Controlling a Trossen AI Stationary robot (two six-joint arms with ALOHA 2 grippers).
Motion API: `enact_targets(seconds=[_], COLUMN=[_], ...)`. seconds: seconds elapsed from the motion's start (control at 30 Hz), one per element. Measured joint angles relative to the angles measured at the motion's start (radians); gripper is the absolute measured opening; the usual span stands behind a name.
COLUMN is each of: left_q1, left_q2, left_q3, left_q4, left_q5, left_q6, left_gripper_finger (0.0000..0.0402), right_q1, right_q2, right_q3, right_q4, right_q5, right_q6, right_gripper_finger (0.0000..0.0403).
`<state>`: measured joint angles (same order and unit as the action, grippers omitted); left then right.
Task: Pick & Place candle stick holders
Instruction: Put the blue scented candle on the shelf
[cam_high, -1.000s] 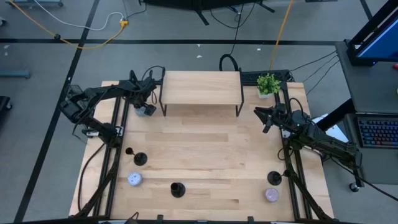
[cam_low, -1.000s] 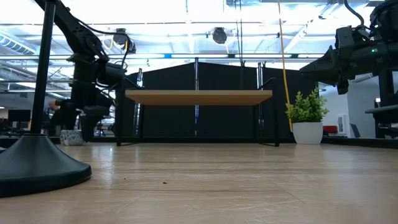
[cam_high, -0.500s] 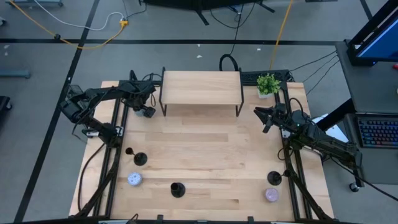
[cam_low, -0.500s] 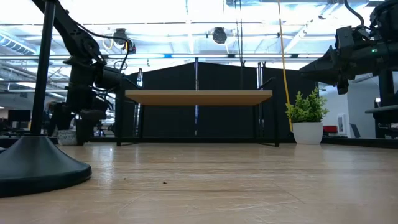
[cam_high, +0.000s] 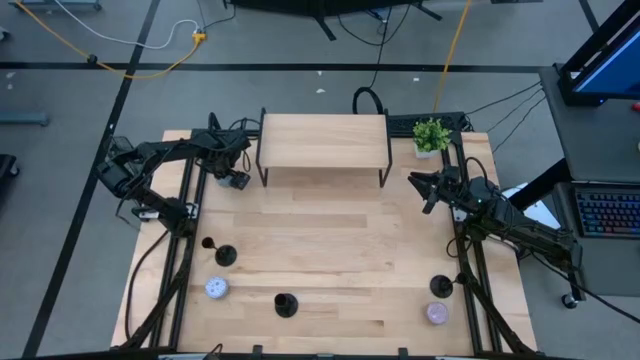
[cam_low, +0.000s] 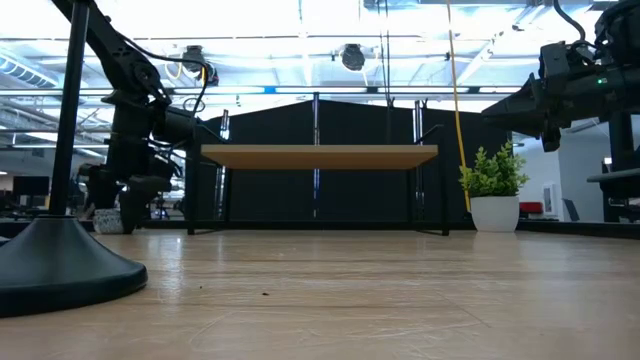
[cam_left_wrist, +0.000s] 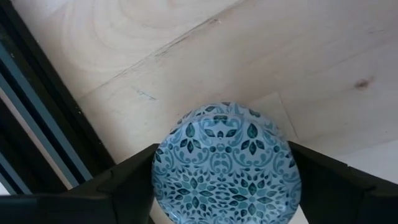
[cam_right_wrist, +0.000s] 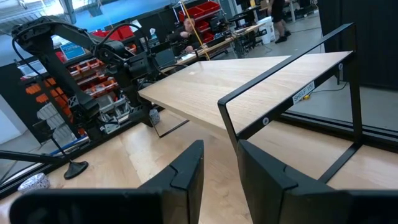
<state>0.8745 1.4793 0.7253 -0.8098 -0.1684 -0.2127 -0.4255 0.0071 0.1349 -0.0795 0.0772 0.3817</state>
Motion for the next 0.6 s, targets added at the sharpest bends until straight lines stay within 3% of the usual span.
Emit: enact_targets(seconds=[0.17, 0.33, 0.6], left_q1=[0.000, 0.000, 0.000], left_q2=[-0.001, -0.001, -0.001], left_q3=[0.000, 0.000, 0.002], left_q4=[0.000, -0.008, -0.030], left_q5=[0.002, 0.017, 0.038], left_q6=[0.000, 0.000, 0.000], left_gripper_finger=[0.0308, 0.0331, 0.0304], right_q1=[0.000, 0.000, 0.000], right_q2=[0.000, 0.000, 0.000], right_q3=[0.000, 0.000, 0.000], right_q4=[0.000, 0.000, 0.000], right_q5=[0.000, 0.000, 0.000], right_q6=[0.000, 0.000, 0.000], right_gripper_finger=[0.0089, 0.0089, 0.0089])
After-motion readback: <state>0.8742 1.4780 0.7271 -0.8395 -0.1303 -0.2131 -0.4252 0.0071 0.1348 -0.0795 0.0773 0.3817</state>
